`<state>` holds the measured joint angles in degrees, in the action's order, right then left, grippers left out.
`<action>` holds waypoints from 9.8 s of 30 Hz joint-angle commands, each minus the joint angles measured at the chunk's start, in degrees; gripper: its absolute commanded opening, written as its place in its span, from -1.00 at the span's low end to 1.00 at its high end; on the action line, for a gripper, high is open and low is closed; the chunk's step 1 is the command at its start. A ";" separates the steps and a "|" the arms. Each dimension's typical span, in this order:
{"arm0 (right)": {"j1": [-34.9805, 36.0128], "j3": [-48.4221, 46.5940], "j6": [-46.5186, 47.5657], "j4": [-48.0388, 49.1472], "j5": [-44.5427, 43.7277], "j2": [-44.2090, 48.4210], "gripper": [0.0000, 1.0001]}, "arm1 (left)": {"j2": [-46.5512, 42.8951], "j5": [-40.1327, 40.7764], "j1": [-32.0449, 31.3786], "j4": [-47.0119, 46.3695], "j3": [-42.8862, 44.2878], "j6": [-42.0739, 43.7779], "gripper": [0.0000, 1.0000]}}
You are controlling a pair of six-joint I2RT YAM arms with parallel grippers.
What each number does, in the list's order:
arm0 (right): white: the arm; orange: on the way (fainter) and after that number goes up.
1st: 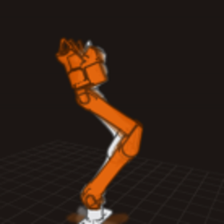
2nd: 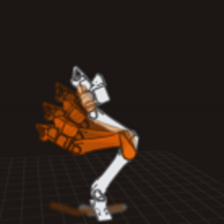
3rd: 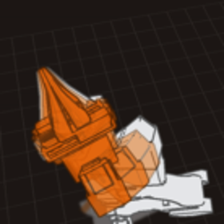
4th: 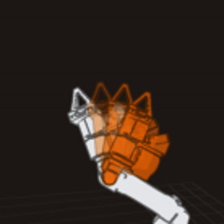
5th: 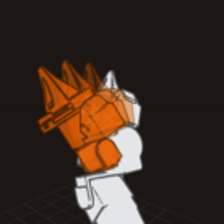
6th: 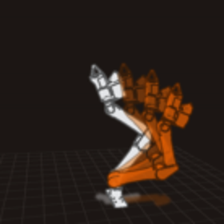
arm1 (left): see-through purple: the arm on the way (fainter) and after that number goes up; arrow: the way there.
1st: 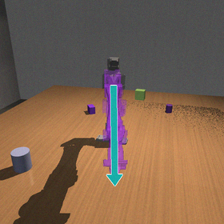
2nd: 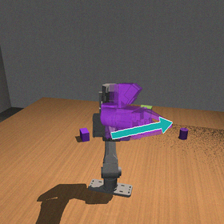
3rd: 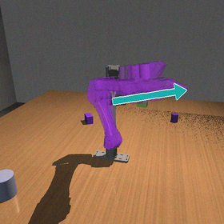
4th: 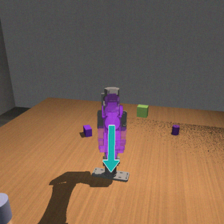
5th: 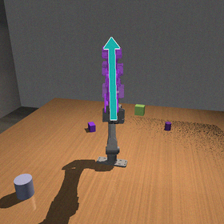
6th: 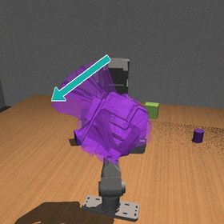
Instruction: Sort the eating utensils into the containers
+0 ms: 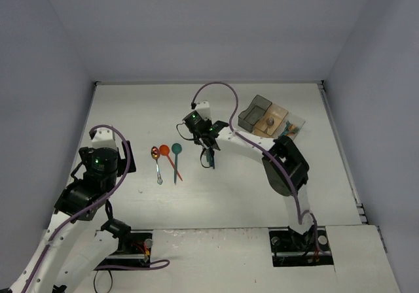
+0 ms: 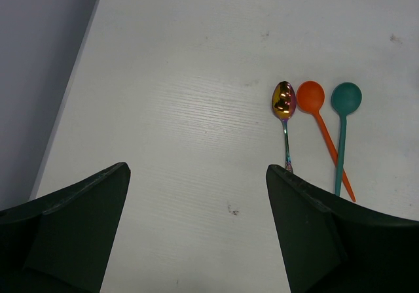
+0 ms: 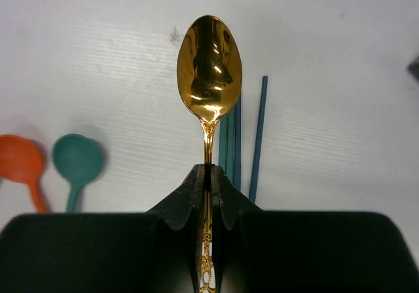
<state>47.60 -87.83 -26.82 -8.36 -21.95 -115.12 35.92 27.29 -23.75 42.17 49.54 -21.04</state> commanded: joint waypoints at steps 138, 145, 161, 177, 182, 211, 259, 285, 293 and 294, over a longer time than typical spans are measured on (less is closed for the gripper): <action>5.92 13.49 -6.66 24.57 35.95 21.56 -0.92 | 32.63 -27.82 -0.77 -9.26 21.74 -33.89 -1.00; 5.01 16.46 -8.48 24.62 32.38 23.95 -1.00 | 32.94 -27.82 -0.86 -11.13 20.07 -31.77 -0.96; -15.21 30.16 -18.84 24.00 29.99 35.15 -1.00 | 25.50 -17.93 -0.36 -9.75 17.96 -14.82 0.38; -44.57 31.85 -26.58 18.47 38.23 28.01 -1.00 | 14.22 -16.14 5.54 -4.56 5.96 -0.54 0.39; -46.74 31.61 -28.69 18.46 39.87 24.31 -1.00 | 13.49 -16.13 6.00 -4.39 3.78 0.02 0.39; -46.24 25.62 -24.75 12.04 43.73 27.38 0.05 | 14.26 -15.95 6.08 -6.39 1.35 0.29 0.39; 8.59 -5.83 4.03 4.43 6.69 -11.39 -0.37 | 0.67 -4.23 6.70 -4.32 -0.14 -1.90 0.73; -21.75 11.79 4.46 4.22 3.51 19.49 -1.00 | 2.84 -5.81 6.26 -5.35 -0.41 -0.41 0.95; -35.15 12.27 -0.79 4.14 10.43 16.21 -1.00 | 3.30 -5.84 6.26 -5.25 -0.41 -0.40 0.95; -35.99 11.86 -1.43 4.18 11.00 15.41 -1.00 | 3.45 -5.84 6.26 -5.22 -0.41 -0.36 0.95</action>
<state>14.28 -75.11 -24.57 -5.02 -14.91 -98.20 38.26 21.22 -17.26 39.66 48.84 -21.90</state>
